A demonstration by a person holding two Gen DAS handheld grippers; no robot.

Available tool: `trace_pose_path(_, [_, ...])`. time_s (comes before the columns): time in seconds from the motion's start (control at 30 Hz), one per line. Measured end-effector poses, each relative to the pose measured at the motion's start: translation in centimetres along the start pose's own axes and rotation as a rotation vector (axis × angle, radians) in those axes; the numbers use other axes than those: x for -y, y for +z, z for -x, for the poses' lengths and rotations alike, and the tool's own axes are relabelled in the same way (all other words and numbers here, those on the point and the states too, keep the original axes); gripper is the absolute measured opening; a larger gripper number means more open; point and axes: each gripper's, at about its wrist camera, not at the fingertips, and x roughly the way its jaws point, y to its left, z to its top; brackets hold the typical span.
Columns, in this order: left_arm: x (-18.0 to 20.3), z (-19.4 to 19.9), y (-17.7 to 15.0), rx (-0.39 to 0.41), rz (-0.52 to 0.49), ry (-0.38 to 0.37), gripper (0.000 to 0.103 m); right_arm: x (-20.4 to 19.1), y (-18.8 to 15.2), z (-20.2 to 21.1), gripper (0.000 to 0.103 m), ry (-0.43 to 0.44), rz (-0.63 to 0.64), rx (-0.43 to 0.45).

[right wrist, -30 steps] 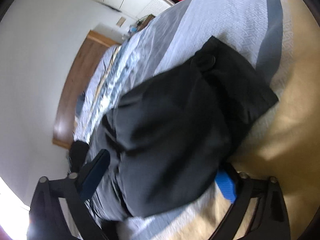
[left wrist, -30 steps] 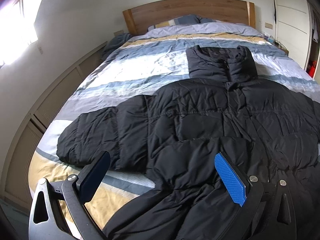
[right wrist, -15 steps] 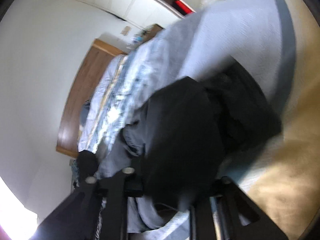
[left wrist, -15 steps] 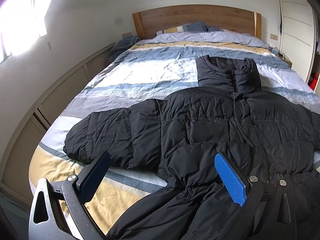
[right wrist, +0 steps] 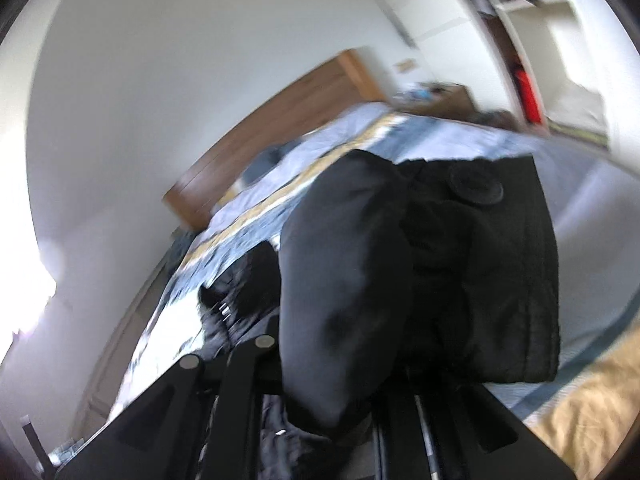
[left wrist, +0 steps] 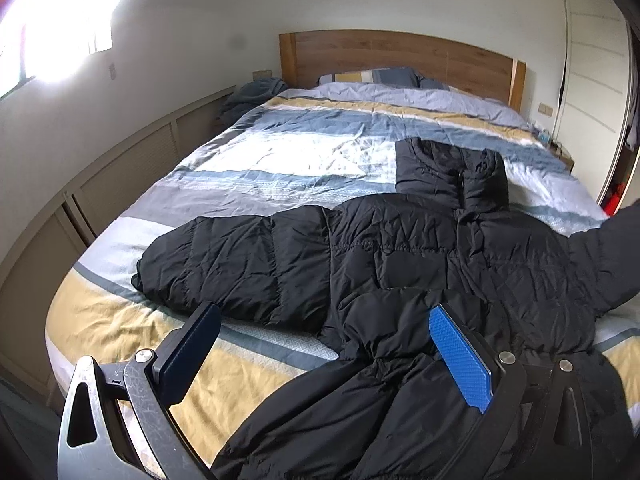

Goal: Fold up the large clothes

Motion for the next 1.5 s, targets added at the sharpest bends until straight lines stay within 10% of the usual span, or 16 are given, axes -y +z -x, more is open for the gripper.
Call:
trace_pose_path(0.37, [-3.2,3.8,-1.8,0.028,0.058,-0.028,0.102,-11.0,-8.2,-2.4,0.011,0.058,0.291,-0.214])
trace_pose_path(0.77, [-7.7,5.4,-4.1,0.024,0.152,-0.054,0.102,-15.0,-20.8,-5.6,0.015,-0.084,0.498,-0.483])
trace_pose_path(0.93, [-9.1,6.6,-4.8,0.037,0.181,-0.042,0.102,-16.6,-24.1,-7.3,0.043,-0.123,0.555,-0.543])
trace_pose_path(1.03, [-9.3,7.7,-4.9,0.058,0.174,-0.031,0.102,-18.0,-25.3,-7.3,0.056,-0.097,0.584,-0.565])
trace_pose_path(1.5, [-1.9,9.0,-3.8,-0.008,0.064,-0.145,0.102,-20.6,-22.1,0.9,0.057,0.124,0.580,-0.443])
